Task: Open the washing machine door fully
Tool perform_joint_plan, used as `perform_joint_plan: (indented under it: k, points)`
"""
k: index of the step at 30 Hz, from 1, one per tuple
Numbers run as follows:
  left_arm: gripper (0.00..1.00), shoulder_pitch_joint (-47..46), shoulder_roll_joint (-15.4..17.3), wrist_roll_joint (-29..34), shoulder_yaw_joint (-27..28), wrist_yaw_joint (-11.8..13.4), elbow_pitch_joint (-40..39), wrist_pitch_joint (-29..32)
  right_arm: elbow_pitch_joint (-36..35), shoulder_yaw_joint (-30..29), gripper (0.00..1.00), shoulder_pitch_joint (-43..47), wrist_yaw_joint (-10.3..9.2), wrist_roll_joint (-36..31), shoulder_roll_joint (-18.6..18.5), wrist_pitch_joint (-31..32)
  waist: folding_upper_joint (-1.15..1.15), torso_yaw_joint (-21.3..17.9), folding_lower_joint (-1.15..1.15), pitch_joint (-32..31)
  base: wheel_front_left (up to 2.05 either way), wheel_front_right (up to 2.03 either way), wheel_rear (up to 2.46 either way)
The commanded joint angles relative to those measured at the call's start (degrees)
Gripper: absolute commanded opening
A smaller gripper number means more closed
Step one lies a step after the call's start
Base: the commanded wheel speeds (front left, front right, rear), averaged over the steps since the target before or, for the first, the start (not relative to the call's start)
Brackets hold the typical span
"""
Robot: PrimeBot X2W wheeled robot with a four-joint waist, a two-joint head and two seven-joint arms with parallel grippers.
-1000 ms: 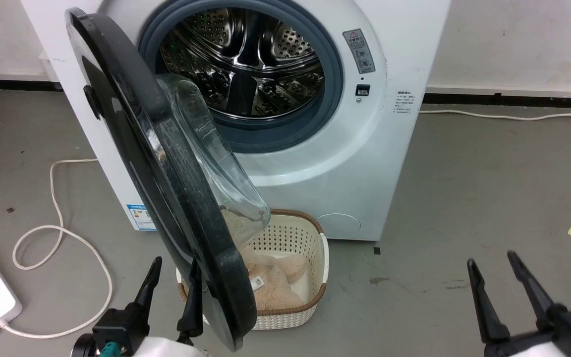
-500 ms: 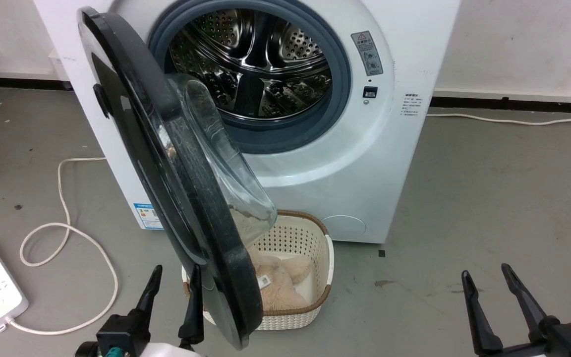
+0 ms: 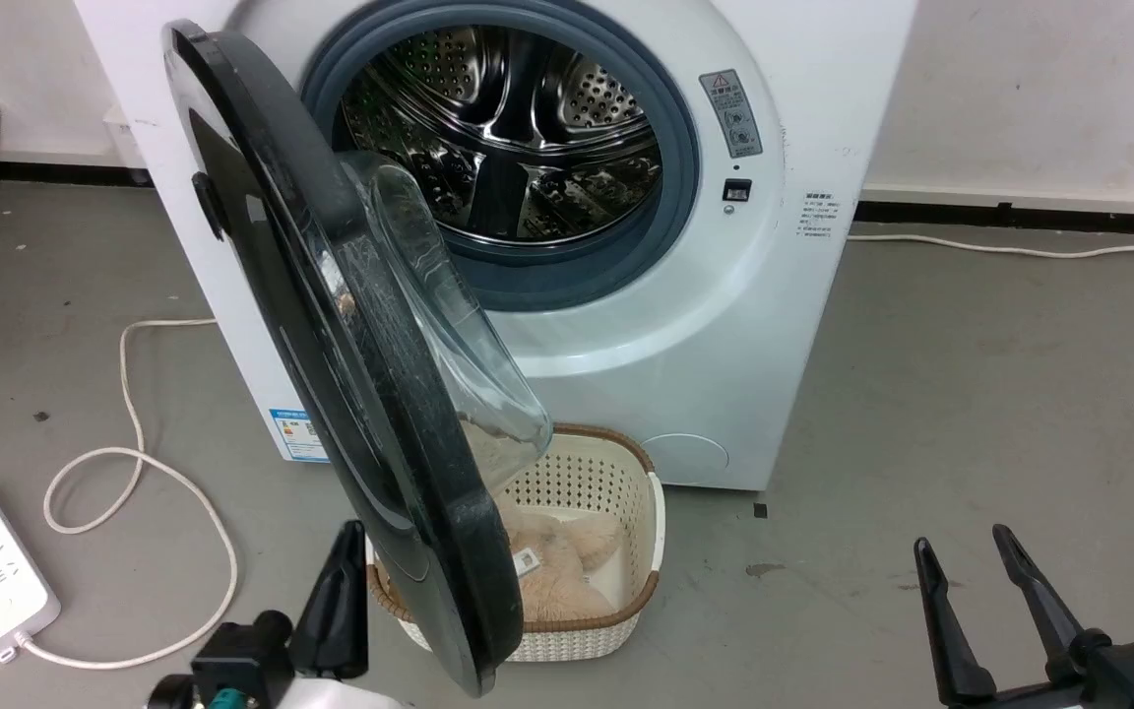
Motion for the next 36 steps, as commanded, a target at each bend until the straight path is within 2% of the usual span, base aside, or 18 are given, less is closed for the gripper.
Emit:
perform_joint_plan:
  k: [1, 10, 15, 23, 30, 36]
  points:
    - [0.00, 0.46, 0.08, -0.03, 0.27, 0.48, -0.90, -0.30, 0.29, 0.11, 1.00, 0.28, 0.05, 0.38, 0.32, -0.33, 0.00, 0.08, 0.00, -0.12, 0.00, 0.00, 0.00]
    - [0.00, -0.93, 0.07, -4.45, 3.77, 1.36, -9.11, -0.30, 0.70, 0.57, 1.00, 0.05, 0.05, 0.72, 0.32, -0.46, 0.00, 0.21, 0.00, -1.25, 0.00, 0.00, 0.00]
    - [0.00, -3.75, 0.07, -5.98, 6.24, 3.38, -17.97, -0.30, 0.92, 0.41, 1.00, 0.16, 0.05, 0.94, 0.32, -0.53, 0.00, 0.27, 0.00, -1.77, 0.00, 0.00, 0.00]
    - [0.00, -6.01, 0.07, -6.80, 3.74, 5.12, -26.67, -0.30, 1.43, 1.18, 1.00, 0.21, 0.05, 1.48, 0.32, -0.65, 0.00, -0.08, 0.00, -2.35, 0.00, 0.00, 0.00]
    - [0.00, -5.35, 0.07, -6.21, -3.34, 5.64, -31.39, 2.72, 1.76, 1.38, 1.00, 0.30, 0.05, 2.11, 0.32, -0.83, 0.00, -0.30, 0.00, -1.98, 0.00, 0.00, 0.00]
    - [0.00, -3.06, 0.07, -5.23, -13.71, 4.91, -27.36, 5.49, 2.47, 0.91, 1.00, -0.24, 0.05, 2.52, 0.32, -0.96, 0.00, -0.49, 0.00, -1.42, 0.00, 0.00, 0.00]
